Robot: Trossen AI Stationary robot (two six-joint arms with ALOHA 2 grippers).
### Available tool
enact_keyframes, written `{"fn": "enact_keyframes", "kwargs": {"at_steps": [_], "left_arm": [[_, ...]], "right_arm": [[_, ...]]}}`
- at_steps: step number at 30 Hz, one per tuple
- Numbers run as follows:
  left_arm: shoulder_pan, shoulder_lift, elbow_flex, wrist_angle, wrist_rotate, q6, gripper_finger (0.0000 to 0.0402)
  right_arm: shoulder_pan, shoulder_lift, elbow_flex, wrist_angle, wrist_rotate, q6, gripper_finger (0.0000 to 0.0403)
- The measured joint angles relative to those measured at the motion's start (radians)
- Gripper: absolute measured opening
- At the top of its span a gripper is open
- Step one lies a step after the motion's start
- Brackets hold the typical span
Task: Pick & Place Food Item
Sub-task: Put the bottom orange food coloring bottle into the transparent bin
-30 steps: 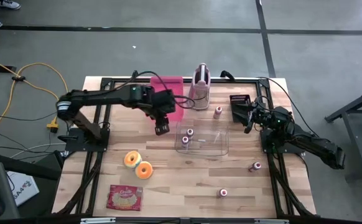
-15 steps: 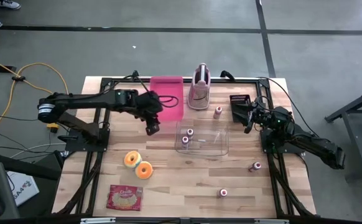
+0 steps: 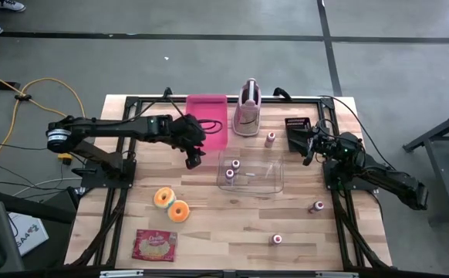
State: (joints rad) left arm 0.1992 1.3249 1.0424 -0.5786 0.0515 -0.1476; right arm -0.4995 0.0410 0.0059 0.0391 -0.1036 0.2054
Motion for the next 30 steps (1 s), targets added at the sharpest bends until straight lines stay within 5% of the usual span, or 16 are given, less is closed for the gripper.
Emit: {"fn": "enact_keyframes", "kwargs": {"at_steps": [9, 30], "left_arm": [[0.092, 0.000, 0.000, 0.005, 0.153, 0.015, 0.0173], [0.057, -0.013, 0.000, 0.117, 0.129, 0.021, 0.0173]], "right_arm": [[0.000, 0.000, 0.000, 0.000, 0.000, 0.000, 0.0227], [0.000, 0.000, 0.000, 0.000, 0.000, 0.000, 0.0227]]}}
